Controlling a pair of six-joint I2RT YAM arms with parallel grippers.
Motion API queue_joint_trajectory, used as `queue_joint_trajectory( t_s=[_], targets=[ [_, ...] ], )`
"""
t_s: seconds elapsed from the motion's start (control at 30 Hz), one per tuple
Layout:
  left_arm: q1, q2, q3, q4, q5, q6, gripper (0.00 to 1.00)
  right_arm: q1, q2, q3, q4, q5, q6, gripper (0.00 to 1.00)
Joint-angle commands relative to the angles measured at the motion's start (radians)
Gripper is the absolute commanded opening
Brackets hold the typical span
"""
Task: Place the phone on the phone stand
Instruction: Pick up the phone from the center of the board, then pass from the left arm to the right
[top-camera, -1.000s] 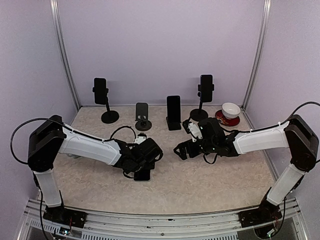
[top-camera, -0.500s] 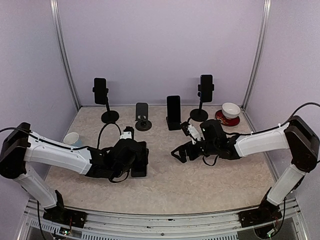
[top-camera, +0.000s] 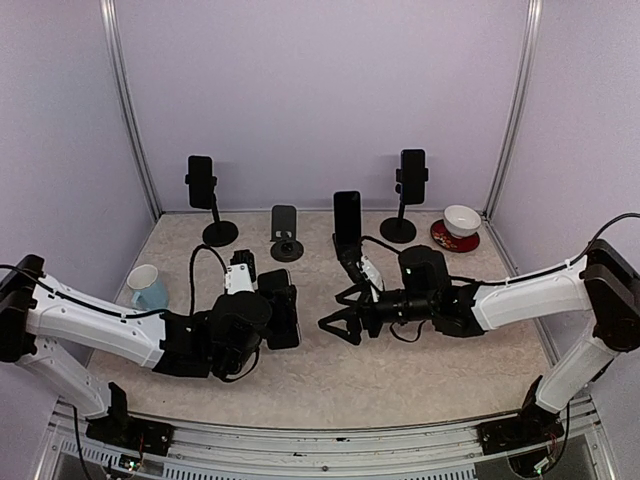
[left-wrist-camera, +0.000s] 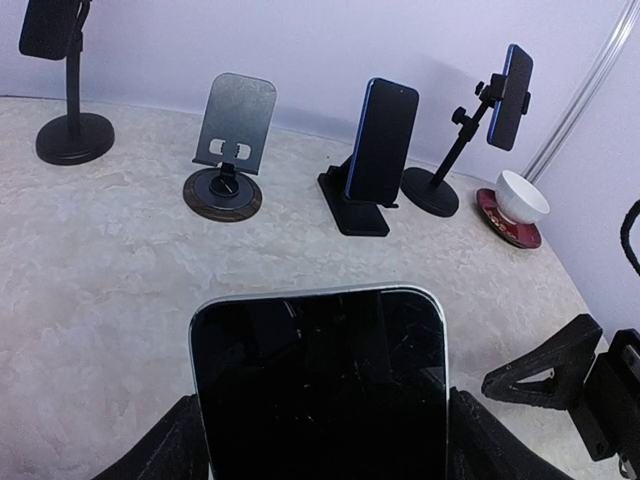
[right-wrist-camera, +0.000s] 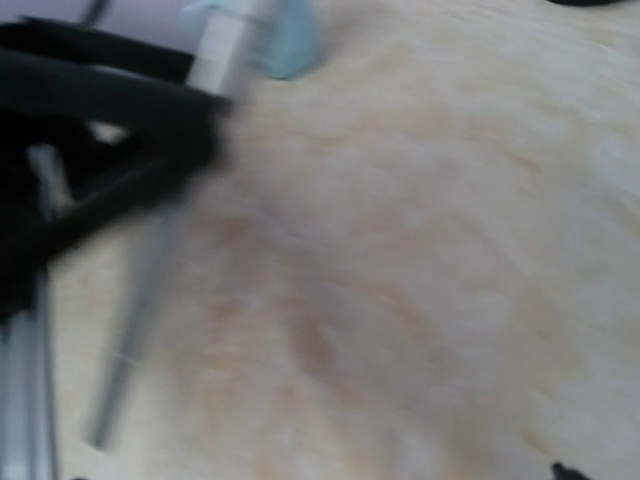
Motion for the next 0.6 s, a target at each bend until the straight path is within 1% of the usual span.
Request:
queue_joint_trajectory(
  t_s=[0.0, 0.13, 0.27, 0.43, 0.57],
  targets=[
    [-0.054, 0.066, 0.088, 0.049, -0.165, -0.008, 0.43, 0.031, -0.003, -0.003, 0.086, -0.08, -0.012, 0.96],
    [-0.088, 0.126, 0.138, 0.044, -0.226, -0.019, 0.43, 0.043, 0.019, 0.011, 0.087, -0.1, -0.005, 0.93],
    [-0.109, 0.159, 0.168, 0.057, -0.272, -0.023, 0.43, 0.045, 0.047, 0.032, 0.073, -0.133, 0.003, 0.88],
    [-0.128, 0.153, 0.149, 0.12, -0.323, -0.019, 0.43, 0.045, 0.073, 0.043, 0.075, -0.164, 0.017, 0.81],
    [-0.137, 0.153, 0.142, 0.135, -0.352, -0.017, 0.43, 0.046, 0.094, 0.055, 0.084, -0.197, 0.039, 0.75]
  ],
)
